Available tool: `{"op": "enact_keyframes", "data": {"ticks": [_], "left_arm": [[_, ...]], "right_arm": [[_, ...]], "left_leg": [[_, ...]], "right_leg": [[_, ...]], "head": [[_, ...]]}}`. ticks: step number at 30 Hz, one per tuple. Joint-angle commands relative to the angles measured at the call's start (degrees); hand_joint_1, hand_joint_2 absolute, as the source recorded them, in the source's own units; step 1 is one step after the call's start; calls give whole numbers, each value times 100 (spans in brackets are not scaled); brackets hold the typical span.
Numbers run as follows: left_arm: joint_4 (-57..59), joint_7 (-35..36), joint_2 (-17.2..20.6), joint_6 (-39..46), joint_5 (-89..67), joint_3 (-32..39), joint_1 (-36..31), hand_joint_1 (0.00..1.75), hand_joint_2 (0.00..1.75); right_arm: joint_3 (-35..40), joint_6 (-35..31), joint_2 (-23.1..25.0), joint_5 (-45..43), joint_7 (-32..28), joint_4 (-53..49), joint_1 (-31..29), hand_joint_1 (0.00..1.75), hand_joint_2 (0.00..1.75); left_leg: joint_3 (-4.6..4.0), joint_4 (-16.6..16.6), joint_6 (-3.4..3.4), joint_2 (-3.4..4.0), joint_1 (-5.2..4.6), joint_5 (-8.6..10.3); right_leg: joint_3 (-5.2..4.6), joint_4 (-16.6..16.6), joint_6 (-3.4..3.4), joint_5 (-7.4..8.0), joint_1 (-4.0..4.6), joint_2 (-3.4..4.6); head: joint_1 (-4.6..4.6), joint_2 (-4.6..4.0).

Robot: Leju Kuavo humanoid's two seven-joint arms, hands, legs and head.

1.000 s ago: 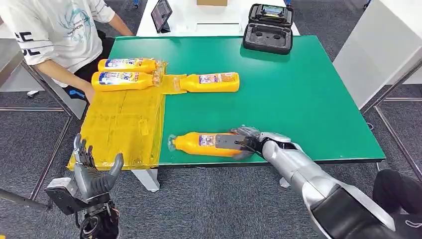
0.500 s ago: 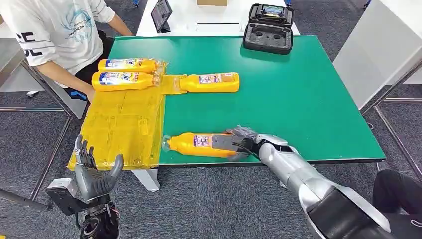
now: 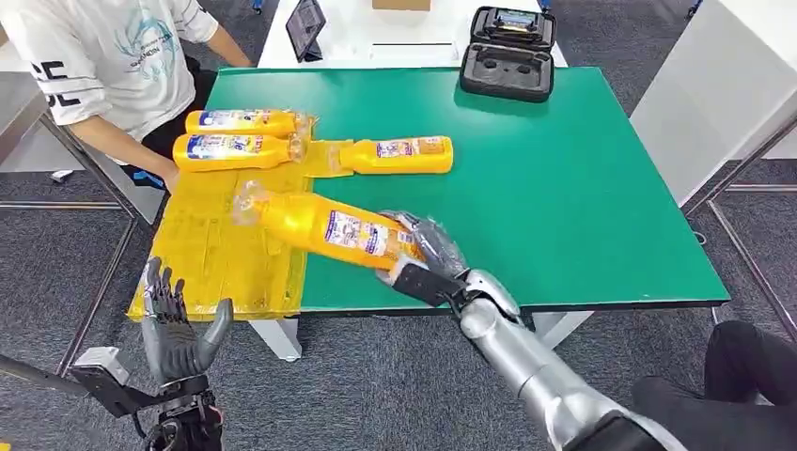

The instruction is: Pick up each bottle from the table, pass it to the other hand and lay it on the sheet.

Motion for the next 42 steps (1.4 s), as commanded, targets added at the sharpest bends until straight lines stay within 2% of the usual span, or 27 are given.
{"op": "enact_keyframes", "data": {"ticks": [1, 8, 10, 12, 21, 27, 28, 31, 34, 42], "left_arm": [[-81, 247, 136, -823, 337, -250, -22, 0, 175], [-58, 295, 128, -939, 376, -277, -70, 0, 175], [-57, 401, 168, -1319, 490, -376, -105, 0, 175], [-25, 503, 187, -1710, 581, -512, -207, 0, 175], [94, 543, 347, -2514, 376, -887, -435, 0, 175], [186, 532, 316, -2658, 206, -935, -470, 0, 175], [313, 636, 292, -2990, 363, -966, -480, 0, 175], [633, 726, 234, -3280, 518, -1017, -488, 0, 175], [787, 708, 244, -3305, 383, -1067, -531, 0, 175], [1029, 832, 313, -3549, 220, -1076, -639, 0, 175]], "right_arm": [[-719, 692, 256, -501, -291, -643, 828, 175, 175], [-672, 709, 292, -441, -398, -548, 858, 175, 175], [-625, 1154, 378, -588, -404, -457, 914, 175, 175], [-477, 1290, 468, -495, -404, -499, 1114, 175, 175], [-450, 1511, 495, -391, -404, -428, 1290, 175, 175], [-595, 1662, 502, -390, -404, -394, 1292, 175, 175], [-659, 1748, 536, -334, -404, -318, 1287, 175, 175], [-613, 1769, 579, -108, -404, -208, 1351, 175, 175], [-623, 1743, 588, 47, -404, -264, 1480, 175, 175], [-716, 1836, 593, 259, -359, -344, 1550, 175, 175]], "left_leg": [[23, -6, -13, -10, 11, -6], [6, -3, -9, -2, 3, -2], [16, -3, -12, 1, 6, -6], [22, -5, -14, -2, 8, -7], [11, -6, -8, -1, 3, -1], [10, -6, -7, 0, 1, -1], [21, -9, -12, -1, 4, -3], [21, -9, -11, -1, 3, -3], [40, -18, -16, -5, 9, -7], [20, -9, -10, -3, 4, -2]], "right_leg": [[28, -10, -12, -8, 11, -12], [7, -2, -9, -4, 3, -2], [16, -4, -13, -6, 7, 1], [23, -7, -15, -8, 8, -3], [12, -6, -9, -3, 3, -2], [9, -5, -8, -3, 1, -1], [21, -9, -13, -5, 4, -3], [20, -9, -11, -5, 3, -2], [41, -20, -17, -9, 9, -7], [20, -10, -11, -4, 5, -5]], "head": [[2, 0], [0, 0], [0, 0], [0, 0], [0, 0], [0, 0], [2, 0], [0, 0], [0, 0], [2, 0]]}}
